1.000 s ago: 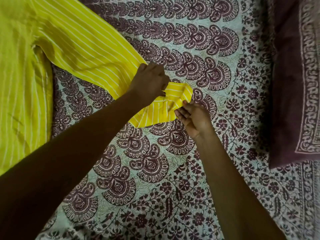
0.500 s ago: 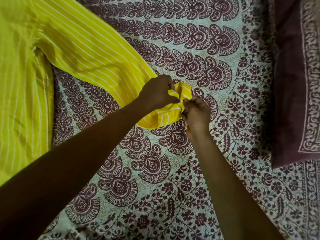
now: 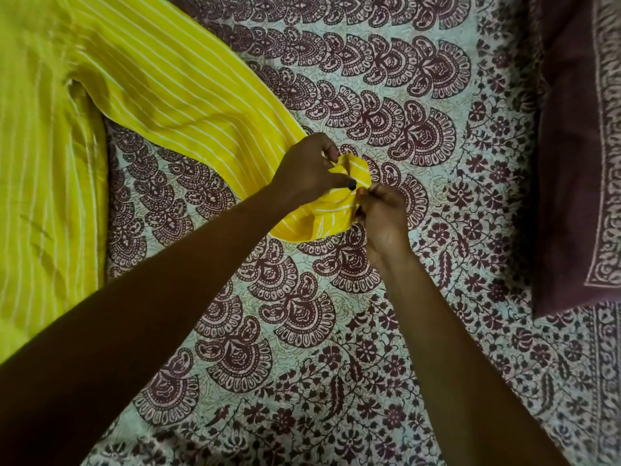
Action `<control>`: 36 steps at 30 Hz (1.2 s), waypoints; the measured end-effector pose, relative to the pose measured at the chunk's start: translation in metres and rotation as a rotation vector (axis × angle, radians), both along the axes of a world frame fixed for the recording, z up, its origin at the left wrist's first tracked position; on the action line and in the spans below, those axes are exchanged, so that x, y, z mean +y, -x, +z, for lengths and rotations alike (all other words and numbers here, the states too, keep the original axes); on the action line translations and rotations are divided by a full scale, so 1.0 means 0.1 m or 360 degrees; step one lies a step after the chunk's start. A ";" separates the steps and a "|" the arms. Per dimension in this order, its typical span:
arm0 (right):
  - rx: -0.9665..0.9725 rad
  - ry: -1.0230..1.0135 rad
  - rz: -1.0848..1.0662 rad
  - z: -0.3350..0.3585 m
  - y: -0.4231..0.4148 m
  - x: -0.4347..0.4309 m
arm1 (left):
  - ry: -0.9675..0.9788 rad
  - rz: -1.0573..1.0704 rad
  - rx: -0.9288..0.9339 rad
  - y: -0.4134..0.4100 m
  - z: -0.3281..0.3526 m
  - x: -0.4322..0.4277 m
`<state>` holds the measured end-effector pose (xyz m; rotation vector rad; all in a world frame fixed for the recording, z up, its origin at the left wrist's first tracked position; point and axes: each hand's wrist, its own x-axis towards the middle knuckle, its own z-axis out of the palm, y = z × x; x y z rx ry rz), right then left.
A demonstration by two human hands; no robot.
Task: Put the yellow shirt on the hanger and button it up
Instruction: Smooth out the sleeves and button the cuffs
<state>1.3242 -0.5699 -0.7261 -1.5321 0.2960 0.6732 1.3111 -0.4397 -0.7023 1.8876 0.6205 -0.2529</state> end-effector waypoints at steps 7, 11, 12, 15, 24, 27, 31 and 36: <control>0.0300 -0.0197 -0.0126 0.02 0.00 -0.06 | 0.0112 0.0247 -0.0049 0.08 -0.10 -0.10; 0.0403 -0.0295 -0.0262 0.00 0.02 -0.08 | 0.0072 0.0241 -0.0051 0.05 -0.12 -0.14; 0.0399 -0.0305 -0.0288 0.00 0.02 -0.08 | 0.0074 0.0232 -0.0056 0.04 -0.13 -0.15; 0.0318 -0.0273 -0.0290 0.01 0.04 -0.05 | 0.0097 0.0238 -0.0088 0.06 -0.18 -0.13; 0.0383 -0.0206 -0.0369 0.06 0.06 0.01 | 0.0314 0.0296 -0.0131 0.10 -0.27 -0.12; 0.0540 -0.0373 -0.0434 0.06 0.08 -0.02 | 0.0508 0.0328 -0.0145 0.13 -0.26 -0.13; 0.0561 -0.0390 -0.0500 0.05 0.12 -0.02 | 0.0578 0.0325 -0.0180 0.15 -0.29 -0.12; 0.0530 -0.0394 -0.0506 0.06 0.13 0.00 | 0.0567 0.0285 -0.0187 0.15 -0.28 -0.11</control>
